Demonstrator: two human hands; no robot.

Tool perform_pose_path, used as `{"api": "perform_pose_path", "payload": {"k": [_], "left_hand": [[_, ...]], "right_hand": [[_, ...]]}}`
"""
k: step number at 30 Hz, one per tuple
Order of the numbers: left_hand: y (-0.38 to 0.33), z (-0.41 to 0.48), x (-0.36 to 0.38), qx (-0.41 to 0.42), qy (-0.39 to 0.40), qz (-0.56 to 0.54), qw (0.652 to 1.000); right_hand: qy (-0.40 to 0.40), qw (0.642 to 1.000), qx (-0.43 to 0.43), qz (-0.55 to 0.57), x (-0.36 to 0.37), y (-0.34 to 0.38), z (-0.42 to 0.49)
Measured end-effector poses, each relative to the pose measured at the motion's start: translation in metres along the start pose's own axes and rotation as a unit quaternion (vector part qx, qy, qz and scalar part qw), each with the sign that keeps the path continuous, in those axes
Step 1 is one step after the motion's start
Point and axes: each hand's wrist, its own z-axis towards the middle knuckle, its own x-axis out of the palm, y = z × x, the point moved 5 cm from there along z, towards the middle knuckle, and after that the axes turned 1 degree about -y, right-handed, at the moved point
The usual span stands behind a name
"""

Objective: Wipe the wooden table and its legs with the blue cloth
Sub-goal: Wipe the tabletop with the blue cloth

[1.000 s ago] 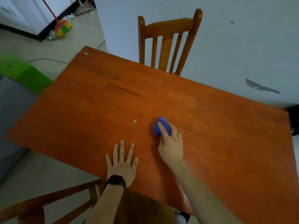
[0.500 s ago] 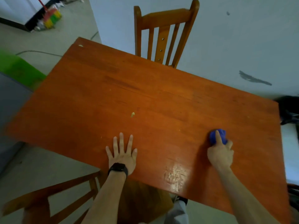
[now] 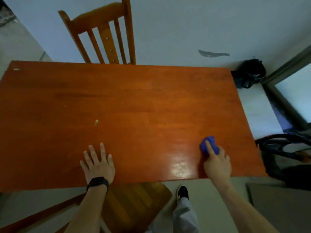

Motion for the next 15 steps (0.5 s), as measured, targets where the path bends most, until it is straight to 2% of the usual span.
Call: {"api": "perform_pose_path", "payload": {"k": [2,3,4,6,8,10,13,15], "left_hand": [[-0.023,-0.013,0.002,0.038,-0.017,0.015,0.999],[-0.041,-0.021,0.004,0.071,-0.024,0.015,0.997],[-0.061,-0.030,0.008,0.103,-0.029,0.013,0.994],[-0.107,-0.051,0.022,0.152,-0.026,0.017,0.988],[-0.154,-0.073,0.039,0.176,-0.011,0.012,0.984],[-0.199,-0.095,0.054,0.188,-0.003,0.006,0.982],[-0.263,-0.118,0.077,0.206,0.027,0.024,0.978],[-0.296,-0.133,0.094,0.202,0.051,0.043,0.977]], "right_hand": [[0.000,0.991,0.130,0.022,-0.020,-0.074,-0.001],[-0.010,0.987,0.157,0.029,-0.026,-0.092,-0.004],[-0.030,0.990,0.135,0.025,-0.030,-0.096,-0.009],[-0.050,0.998,-0.017,0.025,-0.022,-0.069,-0.026],[-0.018,0.986,-0.166,0.010,0.002,-0.024,-0.057],[0.006,0.969,-0.246,0.003,0.022,0.004,-0.081],[0.006,0.963,-0.269,0.020,0.017,-0.038,-0.057],[-0.011,0.980,-0.199,0.023,0.001,-0.110,-0.024]]}}
